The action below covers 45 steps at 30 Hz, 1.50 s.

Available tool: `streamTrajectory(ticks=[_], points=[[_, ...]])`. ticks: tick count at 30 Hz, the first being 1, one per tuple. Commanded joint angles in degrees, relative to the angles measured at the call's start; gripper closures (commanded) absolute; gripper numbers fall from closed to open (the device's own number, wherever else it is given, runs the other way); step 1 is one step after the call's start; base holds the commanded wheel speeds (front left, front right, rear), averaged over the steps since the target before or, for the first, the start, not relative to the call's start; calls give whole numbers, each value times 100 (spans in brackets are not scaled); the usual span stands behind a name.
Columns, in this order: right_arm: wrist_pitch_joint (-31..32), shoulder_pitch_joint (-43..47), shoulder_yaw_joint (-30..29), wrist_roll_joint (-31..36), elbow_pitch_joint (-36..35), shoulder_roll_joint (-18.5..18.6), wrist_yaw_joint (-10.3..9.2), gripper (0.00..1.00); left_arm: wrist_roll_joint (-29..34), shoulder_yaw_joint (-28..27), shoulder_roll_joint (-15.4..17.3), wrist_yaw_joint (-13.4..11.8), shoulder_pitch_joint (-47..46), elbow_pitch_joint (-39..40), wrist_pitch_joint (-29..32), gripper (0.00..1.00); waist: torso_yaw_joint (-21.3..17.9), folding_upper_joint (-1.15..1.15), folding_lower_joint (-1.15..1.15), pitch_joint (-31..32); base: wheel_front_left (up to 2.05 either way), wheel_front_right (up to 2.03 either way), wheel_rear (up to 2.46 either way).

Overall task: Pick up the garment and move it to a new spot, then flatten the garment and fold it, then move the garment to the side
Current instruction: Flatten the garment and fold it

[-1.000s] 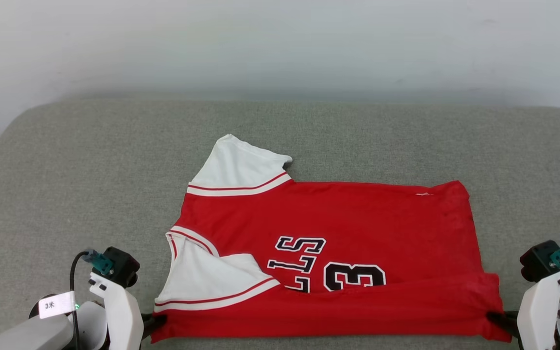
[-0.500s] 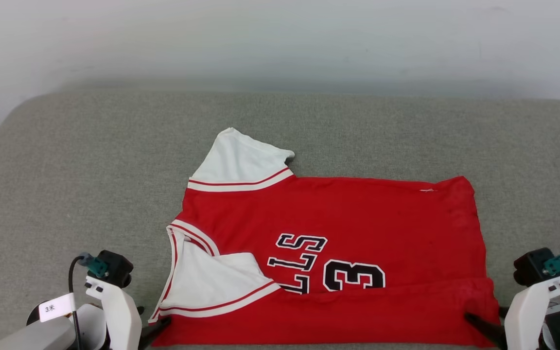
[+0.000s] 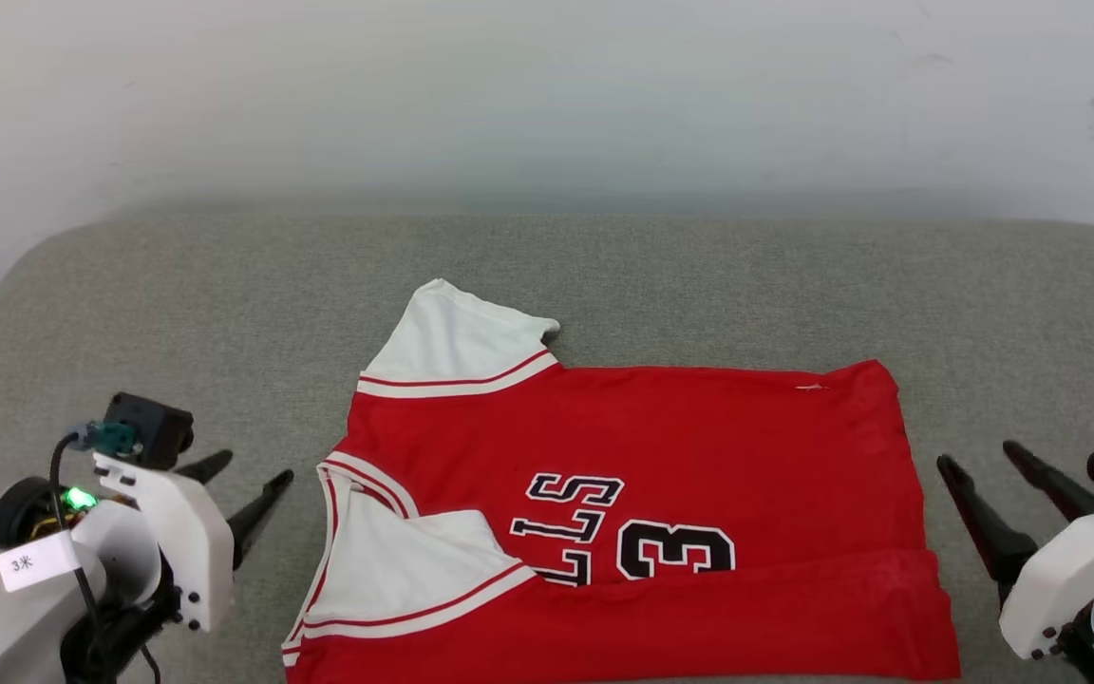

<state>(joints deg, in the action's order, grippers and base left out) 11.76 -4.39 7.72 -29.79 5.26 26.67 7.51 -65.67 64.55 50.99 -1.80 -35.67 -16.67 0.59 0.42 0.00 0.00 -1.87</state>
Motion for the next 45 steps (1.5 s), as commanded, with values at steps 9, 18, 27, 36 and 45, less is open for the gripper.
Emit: streamTrajectory(ticks=[9,18,27,36,45], points=[[-1063,57,-667,1076,-649,-868,-4,0,307,-336,-290,-21,-1017,-386,-149,0,-377,0,0,-455,0,0,0],[-1447,-93,-760,1558,-1173,-1513,-4,0,244,-379,-528,529,-2426,-1110,1058,0,-834,0,0,-1330,0,0,0],[-1508,-327,-679,1698,-1408,-1697,-4,0,-23,-271,-564,783,-3499,-1664,2762,0,-1140,0,0,-2068,0,0,0],[-1553,-556,-619,1756,-1455,-1760,-4,0,-48,-152,-559,862,-4210,-1932,3750,0,-1317,0,0,-2716,0,0,0],[-1586,-693,-612,1718,-1382,-1797,-4,0,188,90,-673,889,-4386,-2165,3931,0,-1380,0,0,-3051,0,0,0]])
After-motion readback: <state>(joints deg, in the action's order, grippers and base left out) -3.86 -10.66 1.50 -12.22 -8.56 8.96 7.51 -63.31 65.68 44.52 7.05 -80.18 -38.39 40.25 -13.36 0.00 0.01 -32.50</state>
